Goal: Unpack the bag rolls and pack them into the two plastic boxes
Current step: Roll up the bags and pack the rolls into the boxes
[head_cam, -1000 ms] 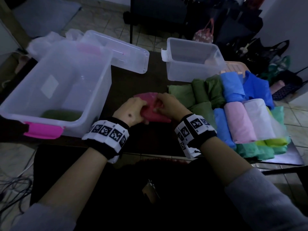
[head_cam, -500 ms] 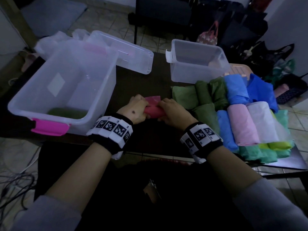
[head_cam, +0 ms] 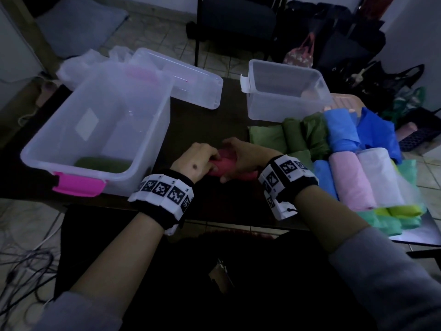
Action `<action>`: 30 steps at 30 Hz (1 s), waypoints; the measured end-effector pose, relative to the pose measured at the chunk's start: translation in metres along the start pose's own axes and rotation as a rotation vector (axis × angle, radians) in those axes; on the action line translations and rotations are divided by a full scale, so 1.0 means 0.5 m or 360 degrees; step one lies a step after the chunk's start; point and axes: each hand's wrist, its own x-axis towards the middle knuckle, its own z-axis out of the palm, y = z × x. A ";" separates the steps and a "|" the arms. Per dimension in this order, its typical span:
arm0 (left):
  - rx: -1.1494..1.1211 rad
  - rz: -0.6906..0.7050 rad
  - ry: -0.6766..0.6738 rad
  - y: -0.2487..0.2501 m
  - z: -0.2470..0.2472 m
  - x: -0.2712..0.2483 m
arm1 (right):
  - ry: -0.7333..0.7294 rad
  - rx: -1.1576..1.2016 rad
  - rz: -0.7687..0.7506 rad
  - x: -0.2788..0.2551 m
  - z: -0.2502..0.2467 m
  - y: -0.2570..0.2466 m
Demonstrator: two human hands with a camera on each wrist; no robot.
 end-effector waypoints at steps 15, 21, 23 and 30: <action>-0.0086 0.0013 -0.0043 0.004 0.001 -0.009 | 0.0182 -0.0018 -0.0231 -0.047 0.049 0.013; -0.0059 0.0051 0.0255 0.043 -0.042 -0.051 | 0.0326 0.0487 -0.0199 -0.062 0.035 0.003; -0.0082 0.0090 0.0517 0.051 -0.073 -0.075 | 0.0387 0.0731 -0.0227 -0.067 0.019 -0.015; -0.0200 -0.0268 0.1349 -0.044 -0.203 -0.170 | 0.0351 0.1239 -0.0417 -0.071 -0.053 -0.134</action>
